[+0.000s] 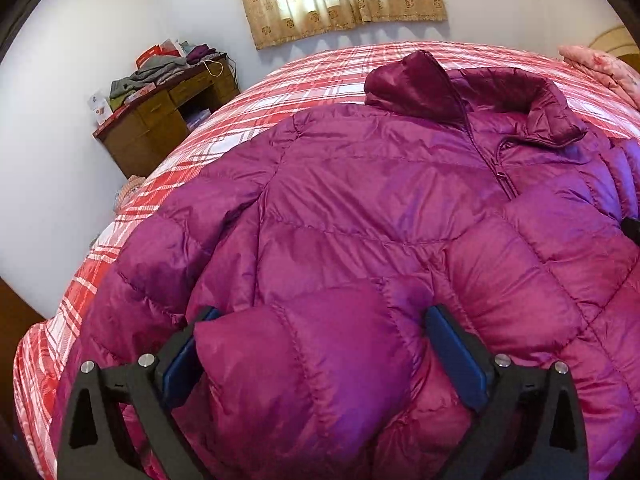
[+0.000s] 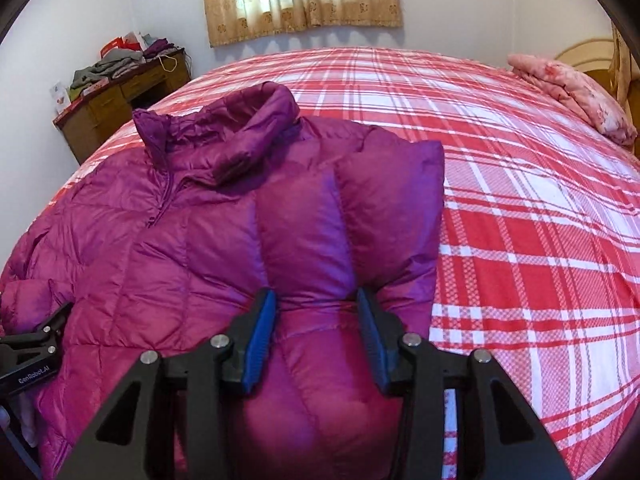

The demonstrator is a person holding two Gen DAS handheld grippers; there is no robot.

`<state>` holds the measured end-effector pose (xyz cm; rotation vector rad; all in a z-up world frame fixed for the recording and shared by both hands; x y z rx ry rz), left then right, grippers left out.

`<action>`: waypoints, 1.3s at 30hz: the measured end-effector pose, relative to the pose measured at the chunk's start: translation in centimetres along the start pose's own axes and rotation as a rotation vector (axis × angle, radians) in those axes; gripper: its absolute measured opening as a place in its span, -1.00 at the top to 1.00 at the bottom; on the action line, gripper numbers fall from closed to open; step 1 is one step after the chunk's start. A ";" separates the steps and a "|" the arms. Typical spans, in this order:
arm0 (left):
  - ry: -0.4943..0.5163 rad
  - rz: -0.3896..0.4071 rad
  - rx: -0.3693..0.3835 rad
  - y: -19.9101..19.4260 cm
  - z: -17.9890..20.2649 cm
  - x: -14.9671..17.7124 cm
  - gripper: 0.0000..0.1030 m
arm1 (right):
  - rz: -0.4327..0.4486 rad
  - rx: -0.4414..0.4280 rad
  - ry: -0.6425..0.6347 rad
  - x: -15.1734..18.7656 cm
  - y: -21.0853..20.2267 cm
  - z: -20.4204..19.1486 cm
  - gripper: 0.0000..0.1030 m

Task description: Fold large clothes

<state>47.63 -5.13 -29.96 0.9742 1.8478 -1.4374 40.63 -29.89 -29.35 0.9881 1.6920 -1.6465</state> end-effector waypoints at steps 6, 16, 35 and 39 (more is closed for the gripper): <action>-0.015 -0.006 0.014 0.1 0.0 -0.1 -0.98 | 0.064 -0.045 0.021 -2.3 -4.1 -0.9 -0.02; -0.044 -0.017 0.043 0.0 -0.1 0.1 -0.98 | -0.021 -0.043 -0.108 2.8 -4.0 -3.0 -0.18; -0.048 -0.023 0.049 0.2 -0.1 0.1 -0.98 | -0.022 -0.028 -0.121 3.0 -3.5 -3.1 -0.19; -0.051 -0.063 0.098 -0.2 -0.7 -0.3 -0.98 | -0.034 -0.027 -0.128 2.8 -3.6 -3.1 -0.25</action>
Point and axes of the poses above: each gripper's, at about its wrist camera, not at the fingertips, and y roughly the way its jaws point, z to its right, x to its underside, the point moved 9 cm from there along y, roughly the way its jaws point, and after that the axes turned 14 degrees about z, right-handed, at the moved point
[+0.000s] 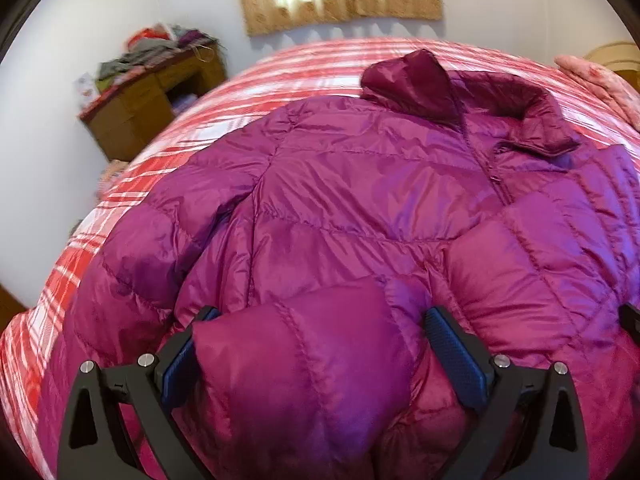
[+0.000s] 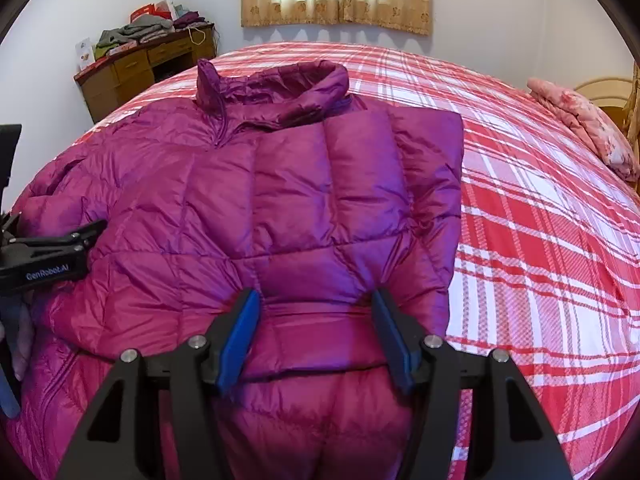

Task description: Fold large clothes

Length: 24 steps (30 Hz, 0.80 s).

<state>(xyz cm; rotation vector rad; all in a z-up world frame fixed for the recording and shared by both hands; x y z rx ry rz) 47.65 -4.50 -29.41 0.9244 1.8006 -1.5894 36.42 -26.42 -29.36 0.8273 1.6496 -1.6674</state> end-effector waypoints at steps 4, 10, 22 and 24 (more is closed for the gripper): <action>-0.087 0.080 0.072 -5.5 -3.6 -2.1 -0.97 | 0.049 0.009 0.037 -0.9 -3.7 1.0 -0.52; 0.045 0.157 -0.149 -11.5 -14.7 1.9 -0.97 | 0.066 -0.014 0.024 1.1 -9.8 1.1 -0.67; -0.190 -0.048 -0.238 -10.5 -25.2 12.9 -0.97 | 0.091 -0.017 -0.081 3.8 -12.6 -2.9 -0.67; -0.217 -0.051 -0.180 -10.2 -24.1 12.6 -0.84 | 0.099 -0.020 -0.088 3.8 -12.9 -3.4 -0.67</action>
Point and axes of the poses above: each gripper's, at about its wrist camera, not at the fingertips, and y roughly the way its jaws point, z to its right, x to its underside, the point moved 9 cm from there along y, roughly the way its jaws point, and after that the axes turned 14 degrees about z, right-handed, at the moved point
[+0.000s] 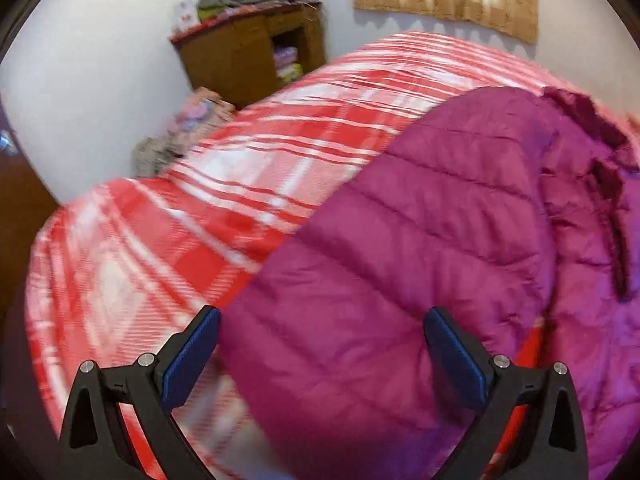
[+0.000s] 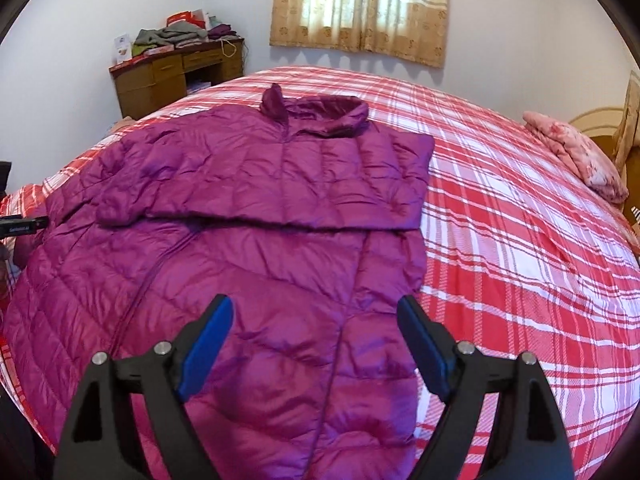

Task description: Fold large clothes

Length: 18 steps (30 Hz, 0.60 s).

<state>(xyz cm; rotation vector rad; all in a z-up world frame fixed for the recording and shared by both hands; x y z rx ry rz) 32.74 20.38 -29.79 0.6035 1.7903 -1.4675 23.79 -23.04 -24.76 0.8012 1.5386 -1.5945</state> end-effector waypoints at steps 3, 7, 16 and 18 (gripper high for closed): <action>0.018 0.033 0.024 0.0 1.0 -0.7 -0.15 | 0.017 -0.001 0.003 -0.2 -0.4 -0.2 -0.67; 0.053 0.082 0.004 -1.1 1.1 -3.2 0.68 | 0.031 0.008 0.018 -0.3 -0.8 0.1 -0.67; 0.195 0.409 -0.118 -8.0 3.0 -13.9 0.71 | 0.036 0.088 0.062 -0.3 -0.6 3.6 -0.67; 0.223 0.448 -0.088 -9.3 5.4 -15.2 0.71 | 0.036 0.107 0.086 -0.4 -0.4 4.7 -0.67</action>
Point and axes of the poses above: each gripper's, at about its wrist camera, not at the fingertips, and y roughly the way its jaws point, z to its right, x to its underside, the point moved 9 cm from there along y, roughly the way its jaws point, and after that the axes turned 14 degrees about z, right-handed, at the moved point
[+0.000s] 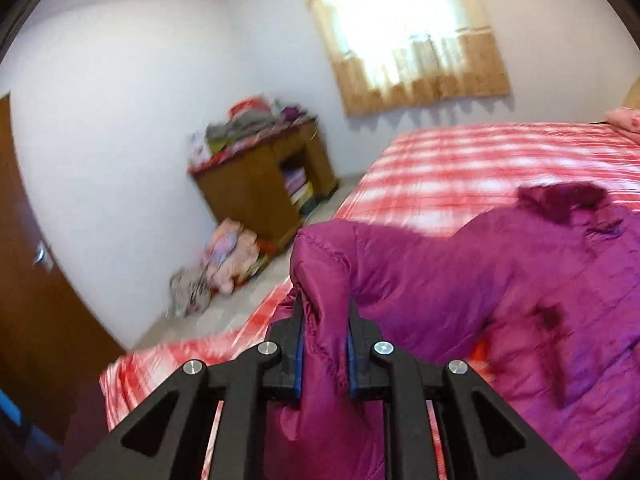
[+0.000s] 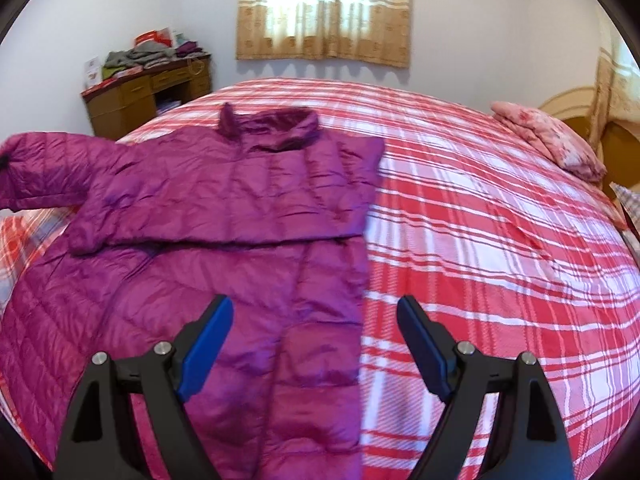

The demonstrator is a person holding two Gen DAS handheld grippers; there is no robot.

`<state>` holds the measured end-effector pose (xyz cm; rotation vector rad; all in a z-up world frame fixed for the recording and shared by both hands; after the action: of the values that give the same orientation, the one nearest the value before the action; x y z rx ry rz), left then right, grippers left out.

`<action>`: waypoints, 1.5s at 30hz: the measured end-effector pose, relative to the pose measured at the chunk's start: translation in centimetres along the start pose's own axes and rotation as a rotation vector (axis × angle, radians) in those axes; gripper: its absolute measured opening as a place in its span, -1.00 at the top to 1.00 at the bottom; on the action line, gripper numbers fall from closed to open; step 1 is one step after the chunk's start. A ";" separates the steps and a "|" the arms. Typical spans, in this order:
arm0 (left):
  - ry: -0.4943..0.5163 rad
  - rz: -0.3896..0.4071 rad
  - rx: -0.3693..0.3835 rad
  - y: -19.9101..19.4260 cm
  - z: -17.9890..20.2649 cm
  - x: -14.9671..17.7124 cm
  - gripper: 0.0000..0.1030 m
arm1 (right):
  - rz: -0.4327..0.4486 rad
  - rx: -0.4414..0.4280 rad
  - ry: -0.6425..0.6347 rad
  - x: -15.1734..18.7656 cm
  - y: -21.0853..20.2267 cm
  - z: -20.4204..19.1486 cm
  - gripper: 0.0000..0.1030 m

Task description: Fold large clothes

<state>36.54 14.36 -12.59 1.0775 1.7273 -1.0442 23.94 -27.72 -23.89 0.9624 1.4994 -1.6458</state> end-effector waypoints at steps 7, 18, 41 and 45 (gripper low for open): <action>0.056 0.102 0.179 -2.3 11.3 -6.2 0.71 | -0.015 0.056 0.055 0.1 0.6 3.6 -0.67; 0.107 0.036 0.445 -4.8 27.1 -5.0 0.53 | -0.042 0.063 0.091 2.0 1.0 6.4 -0.67; 0.073 -0.172 0.093 3.1 15.0 6.5 -0.82 | -0.170 -0.274 0.148 -3.3 4.1 -6.0 -0.66; 0.039 -0.230 0.092 4.4 14.0 8.8 -0.82 | -0.285 -0.331 0.175 -0.8 7.6 -9.6 0.56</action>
<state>41.05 4.84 -26.04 0.9769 1.8834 -1.2626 31.60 -18.77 -27.31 0.7500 2.0296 -1.4616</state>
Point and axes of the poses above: each gripper's, at about its wrist camera, not at the fingertips, and y roughly the way its jaws point, z to its right, x to its underside, the point moved 9 cm from there along y, roughly the way its jaws point, and after that the axes turned 14 degrees about z, right-handed, at the moved point
